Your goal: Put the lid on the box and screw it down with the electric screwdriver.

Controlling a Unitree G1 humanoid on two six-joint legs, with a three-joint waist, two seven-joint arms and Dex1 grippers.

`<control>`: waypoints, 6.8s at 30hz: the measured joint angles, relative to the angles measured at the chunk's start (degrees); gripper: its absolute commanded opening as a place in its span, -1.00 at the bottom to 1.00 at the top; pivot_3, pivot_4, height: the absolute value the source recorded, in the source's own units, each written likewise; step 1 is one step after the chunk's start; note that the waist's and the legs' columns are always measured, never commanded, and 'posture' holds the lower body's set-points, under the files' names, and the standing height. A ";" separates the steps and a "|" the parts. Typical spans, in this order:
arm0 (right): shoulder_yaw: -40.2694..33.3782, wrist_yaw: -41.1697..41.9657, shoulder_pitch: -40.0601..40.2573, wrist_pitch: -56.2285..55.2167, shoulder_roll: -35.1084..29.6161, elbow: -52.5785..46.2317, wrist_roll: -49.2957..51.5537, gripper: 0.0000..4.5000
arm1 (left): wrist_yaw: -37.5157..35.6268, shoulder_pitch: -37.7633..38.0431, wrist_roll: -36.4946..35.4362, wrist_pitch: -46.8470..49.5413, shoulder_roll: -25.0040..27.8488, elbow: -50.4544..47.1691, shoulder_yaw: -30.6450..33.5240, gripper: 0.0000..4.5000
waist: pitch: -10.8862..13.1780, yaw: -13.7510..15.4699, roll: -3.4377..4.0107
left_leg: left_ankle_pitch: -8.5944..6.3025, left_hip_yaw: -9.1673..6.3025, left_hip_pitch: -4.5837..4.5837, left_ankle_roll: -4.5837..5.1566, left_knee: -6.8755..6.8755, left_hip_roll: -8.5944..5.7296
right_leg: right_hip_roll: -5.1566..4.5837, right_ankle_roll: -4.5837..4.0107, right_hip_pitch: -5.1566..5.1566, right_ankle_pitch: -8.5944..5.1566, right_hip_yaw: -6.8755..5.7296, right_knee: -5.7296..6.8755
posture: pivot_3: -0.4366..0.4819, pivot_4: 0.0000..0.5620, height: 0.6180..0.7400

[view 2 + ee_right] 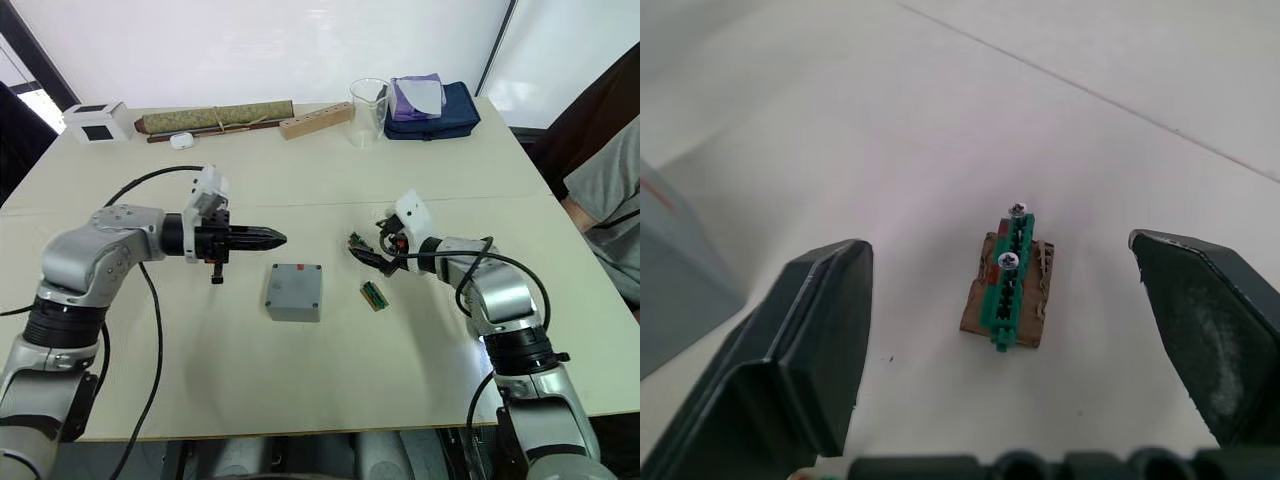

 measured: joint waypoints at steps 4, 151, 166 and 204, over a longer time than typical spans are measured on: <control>0.05 0.18 -0.02 -1.92 0.67 1.83 -1.13 0.46 | 0.47 1.75 2.13 -1.67 1.18 0.13 -1.10 -1.00 | 0.00 -0.01 0.01 | 0.00 -0.01 0.00 0.00 0.00 0.00 | 0.01 0.00 -0.01 0.00 0.00 0.01 | -0.05 -0.47 1.00; 5.63 -0.94 -8.01 55.02 -46.26 3.35 39.07 0.98 | -2.16 0.38 1.92 -7.76 -1.87 -14.33 -10.02 -1.00 | 0.06 -1.22 0.13 | -0.09 0.19 -0.01 0.16 -0.10 0.01 | 0.09 0.02 -0.02 -0.02 0.31 -0.31 | -0.05 -0.47 1.00; 18.62 1.90 -15.58 55.08 -38.22 6.95 31.94 0.78 | 3.95 3.10 0.13 -2.74 -2.24 -19.11 -9.71 -1.00 | 0.02 -0.99 0.04 | -0.09 0.17 -0.02 0.16 -0.03 0.00 | 0.10 0.03 -0.01 -0.02 0.30 -0.31 | -0.05 -0.47 1.00; -27.34 -14.53 -1.92 20.50 20.01 -27.30 26.14 -0.07 | 0.86 2.64 -1.39 -1.59 6.55 -2.61 -1.08 -1.00 | 0.06 0.09 0.14 | -0.06 0.37 -0.12 0.10 -0.07 0.29 | 0.53 -0.02 -0.55 0.13 0.75 0.15 | -0.05 -0.47 1.00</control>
